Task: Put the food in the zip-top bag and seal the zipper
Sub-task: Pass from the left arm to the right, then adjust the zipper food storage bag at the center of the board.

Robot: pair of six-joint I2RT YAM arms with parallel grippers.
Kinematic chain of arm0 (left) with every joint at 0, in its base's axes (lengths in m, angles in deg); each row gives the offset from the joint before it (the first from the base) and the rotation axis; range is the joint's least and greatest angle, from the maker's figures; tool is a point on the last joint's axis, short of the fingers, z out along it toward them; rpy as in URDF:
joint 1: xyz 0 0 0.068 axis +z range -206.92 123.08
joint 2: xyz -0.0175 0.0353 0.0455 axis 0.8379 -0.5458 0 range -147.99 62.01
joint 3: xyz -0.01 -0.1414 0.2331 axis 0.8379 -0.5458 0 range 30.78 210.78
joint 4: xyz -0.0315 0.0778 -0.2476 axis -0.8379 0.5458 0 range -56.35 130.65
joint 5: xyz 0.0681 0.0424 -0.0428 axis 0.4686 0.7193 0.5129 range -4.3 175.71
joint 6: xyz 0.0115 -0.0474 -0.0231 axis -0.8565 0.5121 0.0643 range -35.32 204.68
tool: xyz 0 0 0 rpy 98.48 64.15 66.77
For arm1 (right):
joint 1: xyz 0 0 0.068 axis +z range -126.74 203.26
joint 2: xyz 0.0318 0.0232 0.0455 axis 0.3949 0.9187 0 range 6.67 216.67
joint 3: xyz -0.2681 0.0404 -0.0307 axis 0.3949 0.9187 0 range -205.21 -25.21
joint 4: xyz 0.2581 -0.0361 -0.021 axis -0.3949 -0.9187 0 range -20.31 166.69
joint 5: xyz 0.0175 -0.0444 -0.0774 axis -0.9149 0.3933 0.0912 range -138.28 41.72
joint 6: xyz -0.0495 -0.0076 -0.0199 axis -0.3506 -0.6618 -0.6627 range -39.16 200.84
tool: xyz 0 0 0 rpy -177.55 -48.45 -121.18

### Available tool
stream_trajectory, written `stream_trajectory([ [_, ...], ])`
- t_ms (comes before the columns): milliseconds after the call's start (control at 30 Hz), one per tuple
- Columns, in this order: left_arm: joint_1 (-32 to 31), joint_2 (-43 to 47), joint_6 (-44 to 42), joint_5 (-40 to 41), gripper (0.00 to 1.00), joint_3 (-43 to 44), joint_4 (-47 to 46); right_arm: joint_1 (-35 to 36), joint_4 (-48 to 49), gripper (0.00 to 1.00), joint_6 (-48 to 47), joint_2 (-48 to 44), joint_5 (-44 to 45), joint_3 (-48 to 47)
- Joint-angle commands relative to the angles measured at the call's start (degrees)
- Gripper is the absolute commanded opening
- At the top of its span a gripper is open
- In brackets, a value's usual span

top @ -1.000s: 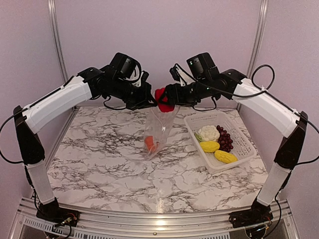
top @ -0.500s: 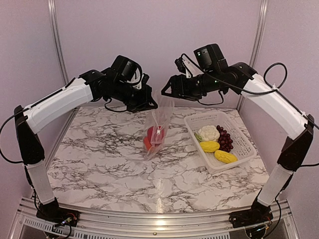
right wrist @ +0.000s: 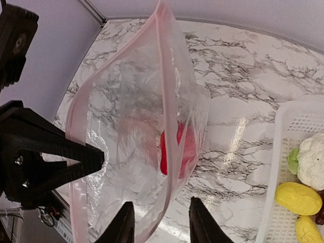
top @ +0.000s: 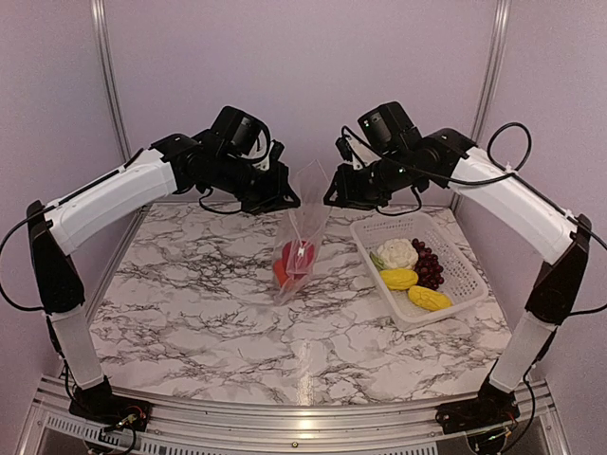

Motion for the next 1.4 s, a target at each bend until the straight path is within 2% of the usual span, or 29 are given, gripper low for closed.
stream_trajectory([
  [0, 0.22, 2.17, -0.36, -0.80, 0.10, -0.59, -1.04, -0.78, -2.44, 0.17, 1.95, 1.89, 0.14, -1.36],
  [33, 0.26, 2.17, -0.36, -0.76, 0.18, -0.71, -1.01, -0.89, -2.03, 0.07, 1.89, 2.09, -0.89, -1.43],
  [67, 0.22, 2.18, -0.13, -0.63, 0.25, -0.95, -0.96, -0.96, -1.58, 0.00, 1.90, 2.15, -1.90, -1.53],
  [133, 0.28, 2.03, 0.84, -0.37, 0.40, -1.63, -0.79, -0.94, 0.29, 0.00, 1.80, 1.95, -4.12, -1.43],
  [200, 0.21, 1.66, 1.58, -0.14, 0.68, -1.86, -0.28, -0.97, 1.07, 0.00, 2.23, 1.89, -5.08, -1.96],
  [233, 0.21, 1.67, 1.71, 0.20, 0.94, -1.89, 0.01, -0.97, 1.10, 0.00, 2.24, 1.96, -5.32, -2.38],
  [267, 0.19, 1.91, 1.74, 1.03, 0.98, -1.99, 0.67, -0.92, 0.92, 0.00, 2.24, 2.10, -5.44, -3.07],
  [367, 0.08, 3.90, 0.49, 3.24, 0.99, -2.74, 3.16, -0.94, 0.35, 0.00, 1.78, 2.33, -5.08, -4.80],
  [467, -0.20, 7.67, -4.45, 5.45, 0.99, -4.16, 3.86, -1.13, 0.08, 0.00, 1.65, 2.57, -5.34, -5.87],
  [667, -0.49, 16.60, -10.72, 12.48, 0.99, -7.88, -0.14, -1.14, 0.44, 0.00, 1.67, 3.55, -6.31, -7.03],
  [767, -1.63, 20.01, -9.93, 22.16, 0.99, -7.97, -0.46, -1.10, 1.03, 0.00, 1.97, 3.74, -6.68, -8.02],
  [833, -1.89, 22.51, -4.64, 31.27, 0.99, -9.99, -0.64, -1.09, 1.85, 0.00, 2.24, 3.53, -6.61, -8.40],
  [867, -1.83, 23.46, -3.75, 33.31, 0.99, -12.64, -1.86, -1.14, 2.29, 0.00, 2.37, 3.48, -6.60, -8.34],
  [933, -2.04, 25.22, -9.22, 28.48, 0.99, -17.36, -9.50, -1.10, 3.29, 0.00, 2.71, 3.56, -7.17, -7.92],
  [1000, -2.70, 26.47, -7.11, 25.52, 0.99, -21.29, -17.30, -1.04, 3.60, 0.00, 2.91, 4.01, -7.73, -7.84],
  [1067, -2.84, 25.15, -5.08, 22.45, 0.99, -20.82, -20.92, -1.05, 3.96, 0.00, 3.03, 4.32, -8.21, -8.03],
  [1167, -3.89, 18.31, -4.45, 20.56, 0.79, -11.89, -12.87, -1.05, 4.38, 0.00, 2.81, 4.40, -8.07, -8.36],
  [1200, -4.57, 15.96, -4.53, 20.49, 0.65, -8.90, -10.34, -1.05, 4.44, 0.00, 2.69, 4.39, -7.97, -8.40],
  [1233, -5.08, 13.96, -4.16, 19.82, 0.57, -6.93, -8.56, -1.01, 4.47, 0.00, 2.68, 4.36, -7.99, -8.41],
  [1267, -5.55, 12.33, -2.97, 19.15, 0.54, -5.98, -7.81, -1.05, 4.53, 0.00, 2.68, 4.35, -7.97, -8.34],
  [1333, -6.50, 11.19, 0.46, 19.03, 0.40, -6.32, -7.95, -1.05, 4.56, 0.00, 2.61, 4.31, -7.99, -8.22],
  [1367, -6.83, 10.64, 1.72, 18.79, 0.38, -6.68, -7.86, -1.05, 4.61, 0.00, 2.62, 4.27, -7.93, -8.09],
])
